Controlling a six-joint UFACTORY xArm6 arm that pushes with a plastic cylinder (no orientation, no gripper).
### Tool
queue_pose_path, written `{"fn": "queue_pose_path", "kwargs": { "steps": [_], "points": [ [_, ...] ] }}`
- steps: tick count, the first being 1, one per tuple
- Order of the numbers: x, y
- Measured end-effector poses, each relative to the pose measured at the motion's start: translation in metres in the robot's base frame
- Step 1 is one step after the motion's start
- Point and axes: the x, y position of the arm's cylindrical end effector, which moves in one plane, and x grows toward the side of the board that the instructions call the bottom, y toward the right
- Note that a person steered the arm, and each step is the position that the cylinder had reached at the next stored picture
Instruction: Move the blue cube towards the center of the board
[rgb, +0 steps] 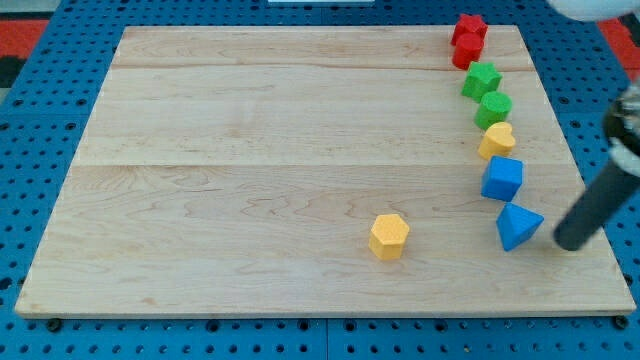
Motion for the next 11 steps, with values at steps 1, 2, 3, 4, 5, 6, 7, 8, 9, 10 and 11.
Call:
{"fn": "queue_pose_path", "kwargs": {
  "steps": [1,2,3,4,5,6,7,8,9,10,11],
  "points": [
    [-0.008,-0.053],
    [-0.017,-0.112],
    [-0.047,-0.138],
    [-0.033,-0.131],
    [0.014,-0.038],
    [0.004,0.004],
    [-0.031,0.014],
    [-0.048,-0.028],
    [-0.062,-0.046],
    [-0.079,-0.045],
    [-0.12,-0.129]
  ]
}}
